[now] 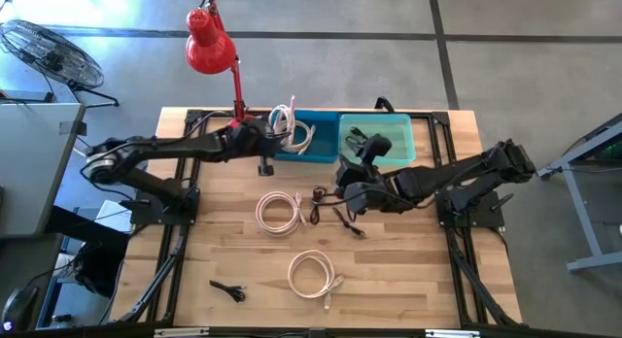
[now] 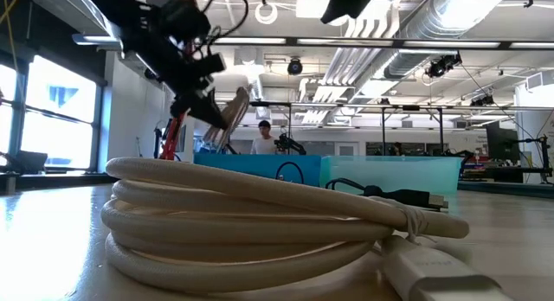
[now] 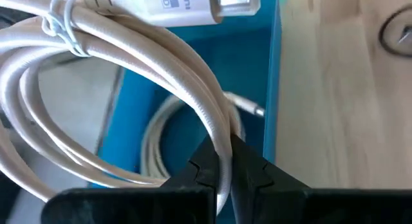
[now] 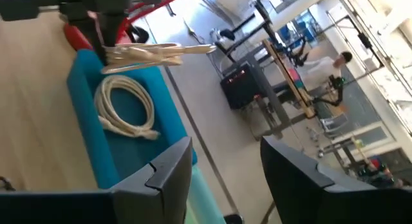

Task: Pick & Place USB Port
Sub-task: Put the brown charger cable into the blue bin

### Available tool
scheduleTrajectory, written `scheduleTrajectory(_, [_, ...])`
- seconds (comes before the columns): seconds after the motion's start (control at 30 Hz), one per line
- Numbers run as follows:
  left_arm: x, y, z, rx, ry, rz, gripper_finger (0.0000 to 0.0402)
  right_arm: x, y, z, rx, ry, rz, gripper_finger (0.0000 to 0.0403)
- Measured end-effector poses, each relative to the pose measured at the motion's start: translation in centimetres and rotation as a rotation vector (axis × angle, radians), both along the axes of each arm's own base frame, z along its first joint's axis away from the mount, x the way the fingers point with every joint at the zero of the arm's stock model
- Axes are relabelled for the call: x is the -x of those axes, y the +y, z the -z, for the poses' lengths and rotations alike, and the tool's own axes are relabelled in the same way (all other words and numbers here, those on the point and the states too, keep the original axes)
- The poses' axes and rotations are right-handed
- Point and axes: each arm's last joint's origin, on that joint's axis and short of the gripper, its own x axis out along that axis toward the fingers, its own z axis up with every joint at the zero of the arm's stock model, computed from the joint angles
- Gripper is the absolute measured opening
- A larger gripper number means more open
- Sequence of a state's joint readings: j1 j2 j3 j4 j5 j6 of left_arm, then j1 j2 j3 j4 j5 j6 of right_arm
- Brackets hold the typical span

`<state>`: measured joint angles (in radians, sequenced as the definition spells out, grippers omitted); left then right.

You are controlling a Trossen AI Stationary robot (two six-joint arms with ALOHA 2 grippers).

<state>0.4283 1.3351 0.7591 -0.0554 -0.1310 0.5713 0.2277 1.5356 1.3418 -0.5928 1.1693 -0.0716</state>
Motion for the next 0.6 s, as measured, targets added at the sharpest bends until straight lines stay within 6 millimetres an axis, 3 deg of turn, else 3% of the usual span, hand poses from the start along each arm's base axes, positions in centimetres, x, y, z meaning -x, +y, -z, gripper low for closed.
scheduleTrajectory(0.1, [-0.6,1.0,1.1,0.048,0.034,0.022,0.0009,0.2,-0.3,0.2,-0.011,0.006,0.019,0.0177])
scheduleTrajectory(0.27, [-2.3,2.0,1.2,0.037,0.049,0.061,0.0026,0.4,-0.5,0.6,-0.073,0.013,0.007,0.0176])
scheduleTrajectory(0.6, [-3.3,2.7,0.7,-0.022,0.087,0.056,0.0157,0.6,-0.6,1.0,-0.119,0.042,-0.004,0.0172])
